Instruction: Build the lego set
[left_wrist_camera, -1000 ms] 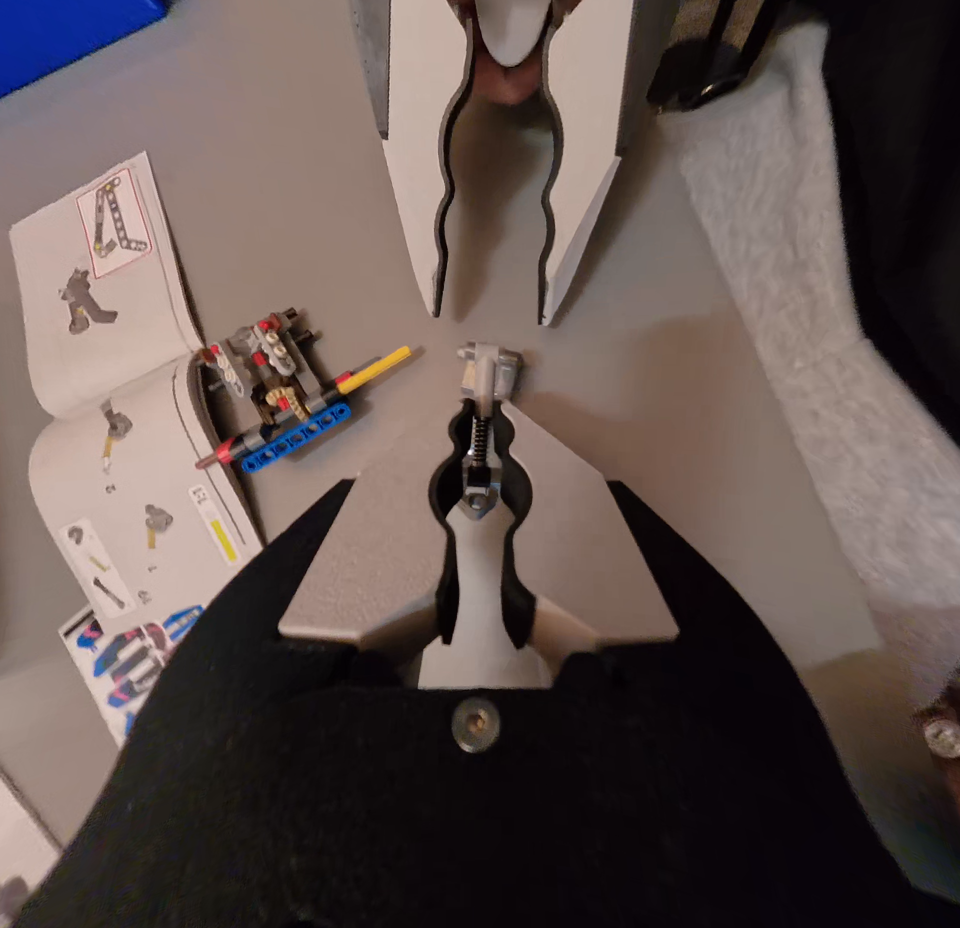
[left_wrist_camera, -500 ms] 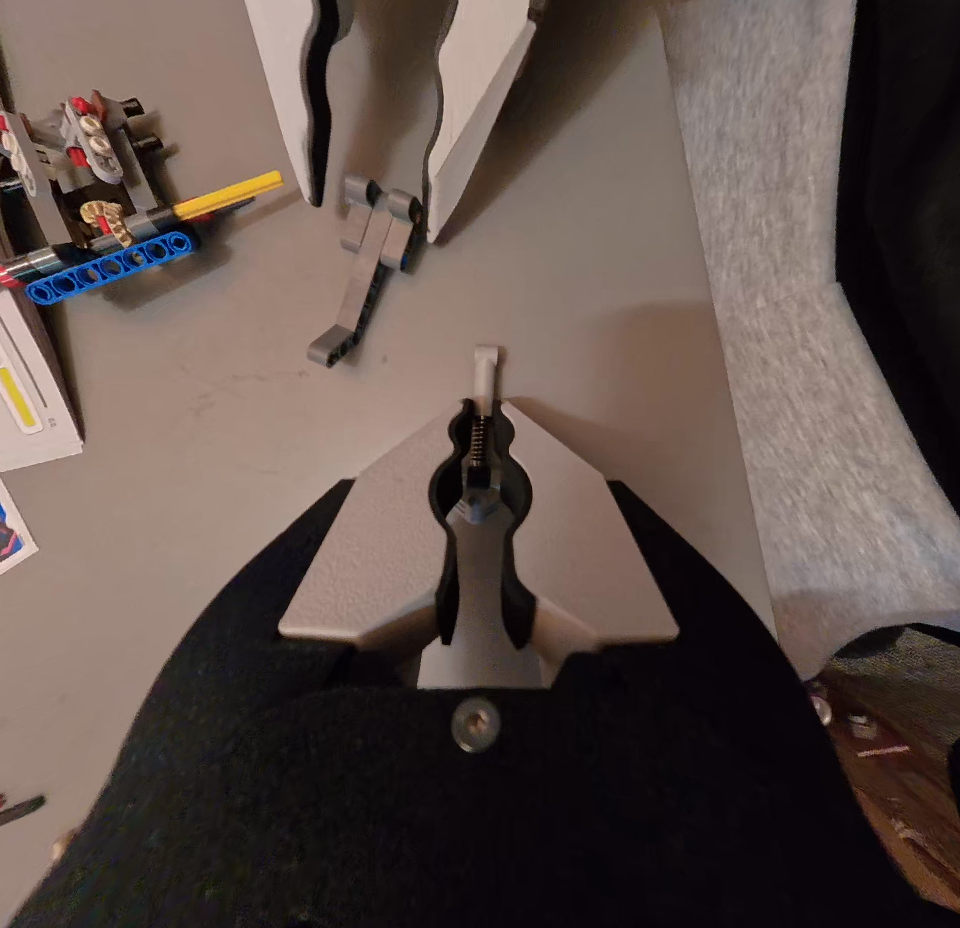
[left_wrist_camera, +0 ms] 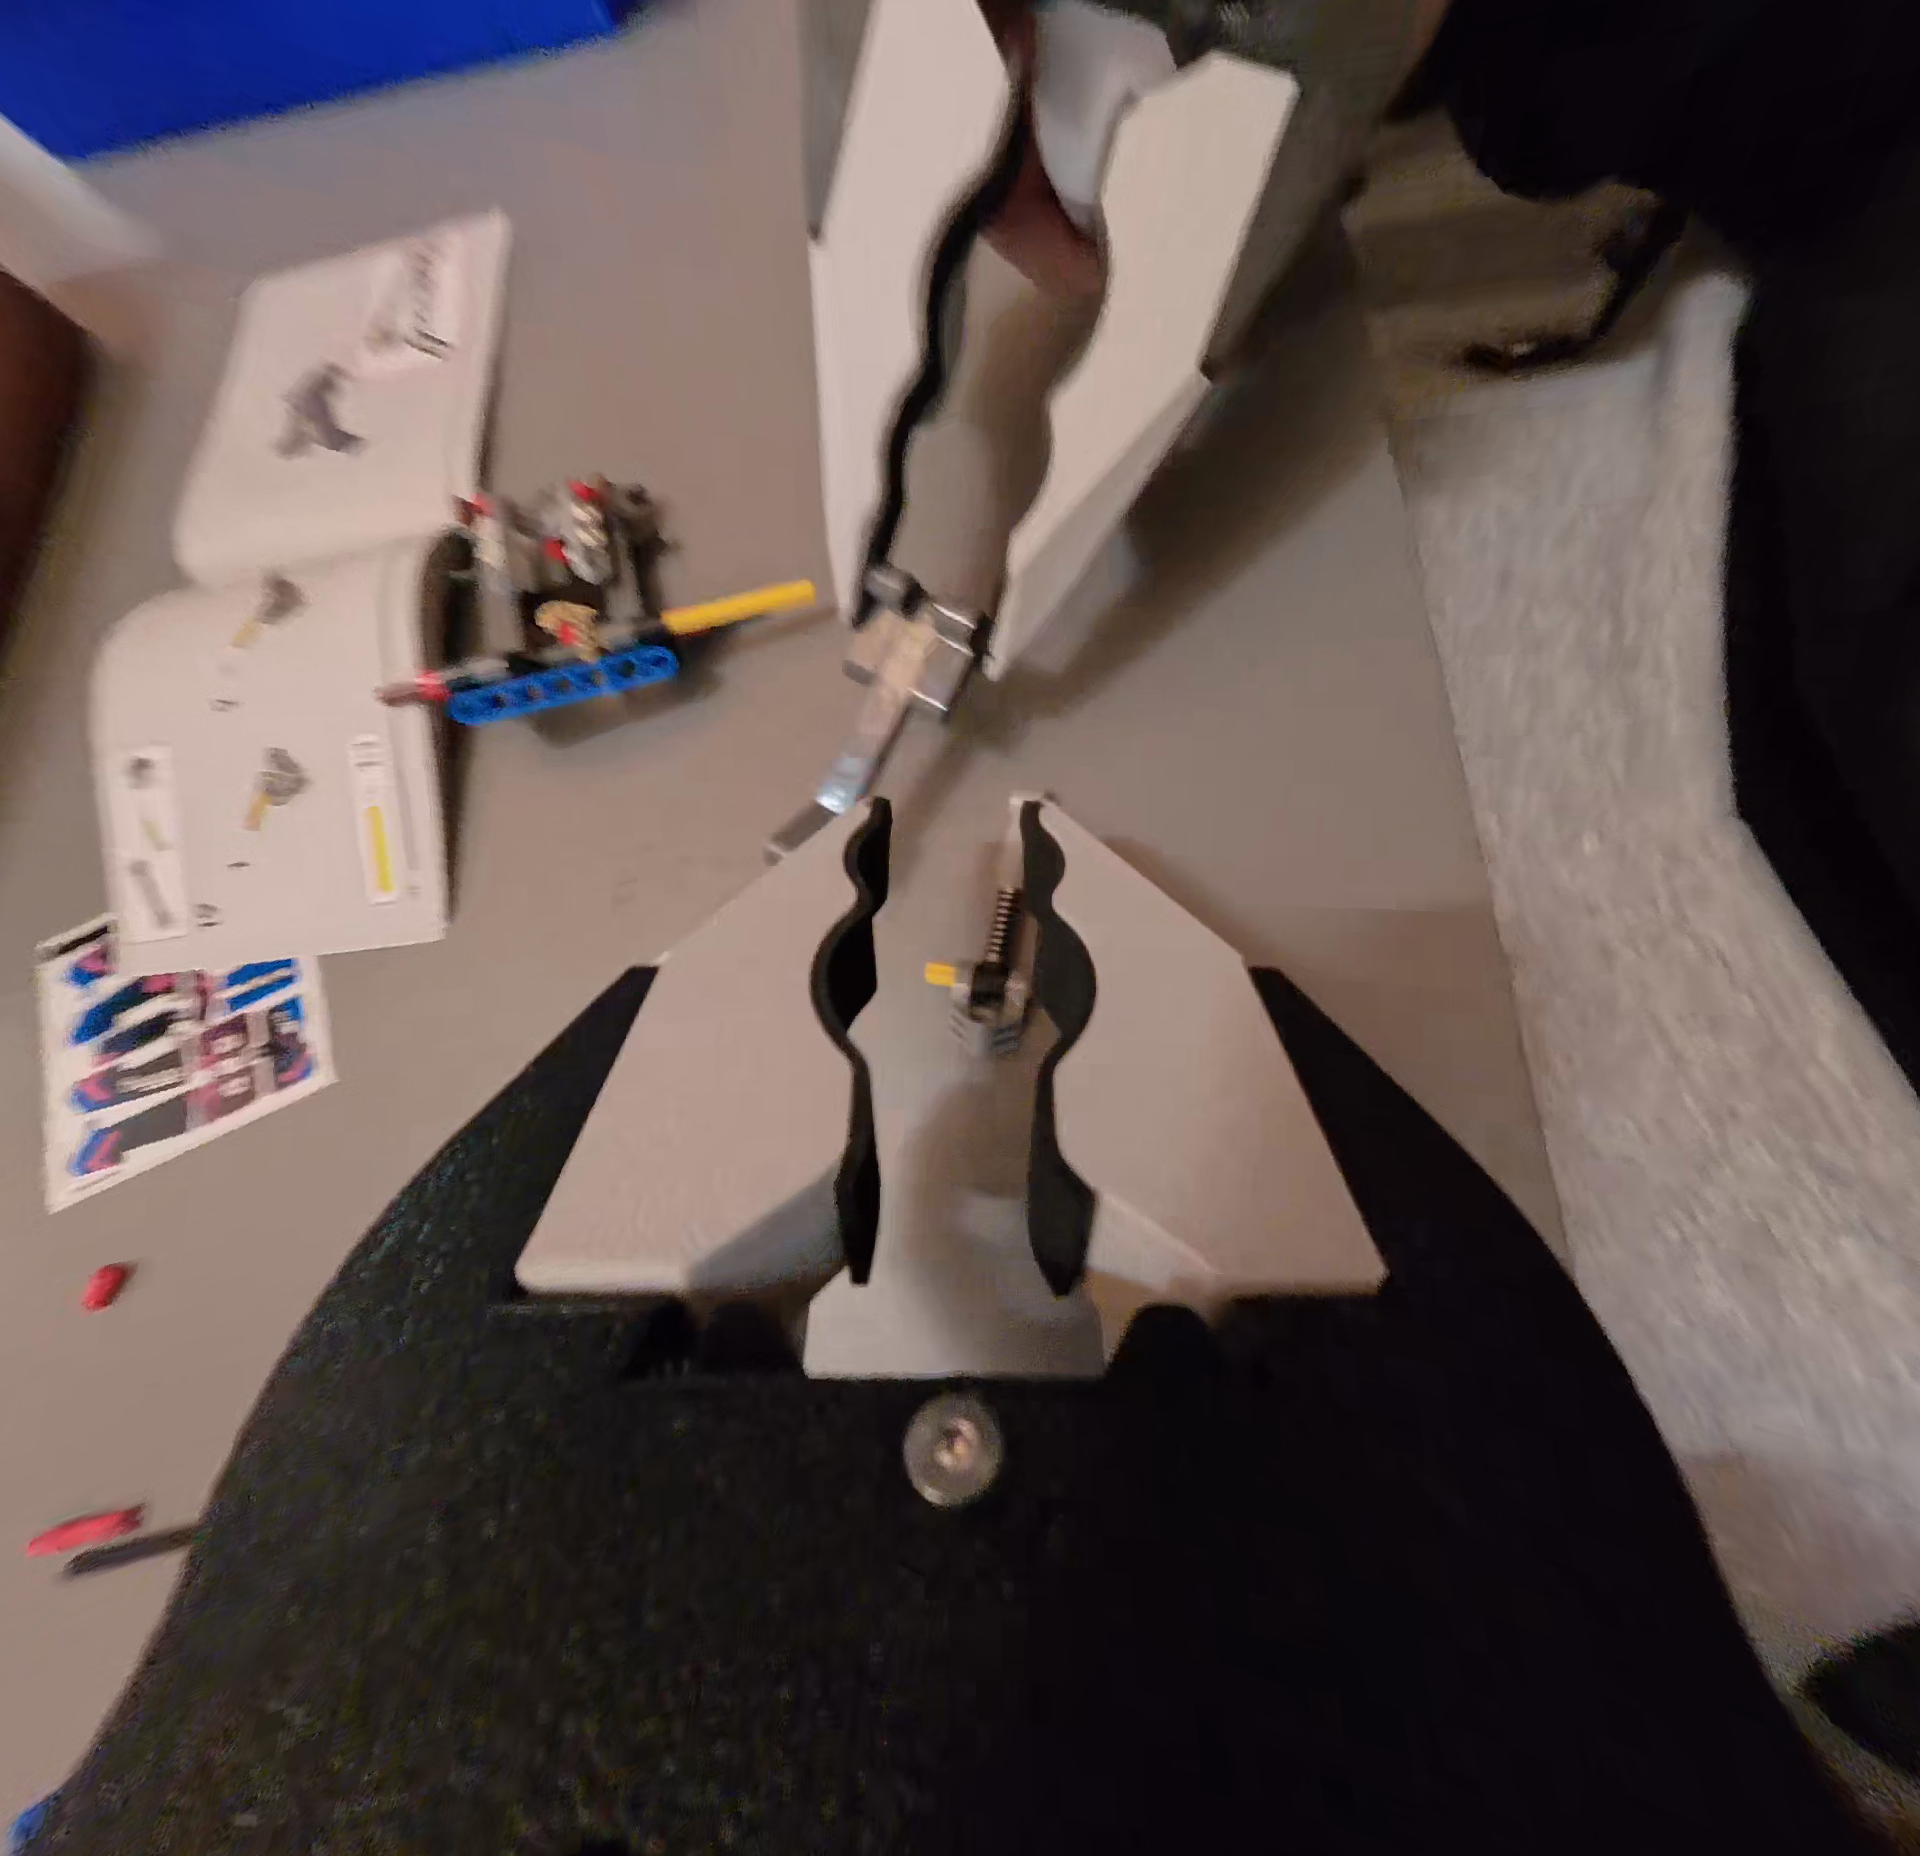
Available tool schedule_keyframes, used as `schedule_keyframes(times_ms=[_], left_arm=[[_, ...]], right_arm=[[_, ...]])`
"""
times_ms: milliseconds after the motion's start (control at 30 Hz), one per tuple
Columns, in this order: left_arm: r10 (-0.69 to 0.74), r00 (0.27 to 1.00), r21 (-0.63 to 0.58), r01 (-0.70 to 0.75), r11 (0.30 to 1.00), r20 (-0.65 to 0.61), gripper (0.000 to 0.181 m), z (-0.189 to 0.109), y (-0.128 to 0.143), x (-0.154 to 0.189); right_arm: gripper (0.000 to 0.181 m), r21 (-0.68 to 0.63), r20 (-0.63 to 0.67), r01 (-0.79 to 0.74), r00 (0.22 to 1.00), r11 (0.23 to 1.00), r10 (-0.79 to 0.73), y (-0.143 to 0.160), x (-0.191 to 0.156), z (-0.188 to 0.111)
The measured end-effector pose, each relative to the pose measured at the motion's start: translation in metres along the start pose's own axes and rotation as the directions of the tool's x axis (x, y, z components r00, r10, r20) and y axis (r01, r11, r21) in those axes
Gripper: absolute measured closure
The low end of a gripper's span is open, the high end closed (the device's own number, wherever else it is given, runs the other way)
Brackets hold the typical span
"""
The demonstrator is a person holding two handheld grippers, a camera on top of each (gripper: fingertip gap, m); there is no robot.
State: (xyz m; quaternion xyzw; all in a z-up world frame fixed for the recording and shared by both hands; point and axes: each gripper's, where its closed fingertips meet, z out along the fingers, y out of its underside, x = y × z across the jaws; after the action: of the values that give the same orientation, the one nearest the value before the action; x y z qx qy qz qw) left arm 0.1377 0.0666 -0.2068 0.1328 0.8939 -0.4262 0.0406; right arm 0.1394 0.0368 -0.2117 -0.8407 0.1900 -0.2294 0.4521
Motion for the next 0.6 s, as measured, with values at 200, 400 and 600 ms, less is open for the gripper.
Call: schedule_keyframes(times_ms=[200, 400, 600], left_arm=[[0.149, 0.984, -0.136, -0.135, 0.981, 0.1, 0.146, -0.007, 0.008, -0.002], [0.167, 0.984, -0.217, -0.151, 0.964, 0.056, 0.147, -0.001, 0.022, 0.005], [0.213, 0.976, -0.258, -0.193, 0.947, 0.051, 0.164, 0.007, 0.026, 0.005]], right_arm=[[0.157, 0.076, 0.069, 0.104, 0.992, 0.992, -0.11, -0.023, -0.025, 0.017], [0.157, 0.088, 0.087, 0.173, 0.98, 0.981, -0.181, -0.024, -0.034, 0.028], [0.157, 0.12, 0.087, 0.173, 0.979, 0.978, -0.184, -0.026, -0.03, 0.021]])
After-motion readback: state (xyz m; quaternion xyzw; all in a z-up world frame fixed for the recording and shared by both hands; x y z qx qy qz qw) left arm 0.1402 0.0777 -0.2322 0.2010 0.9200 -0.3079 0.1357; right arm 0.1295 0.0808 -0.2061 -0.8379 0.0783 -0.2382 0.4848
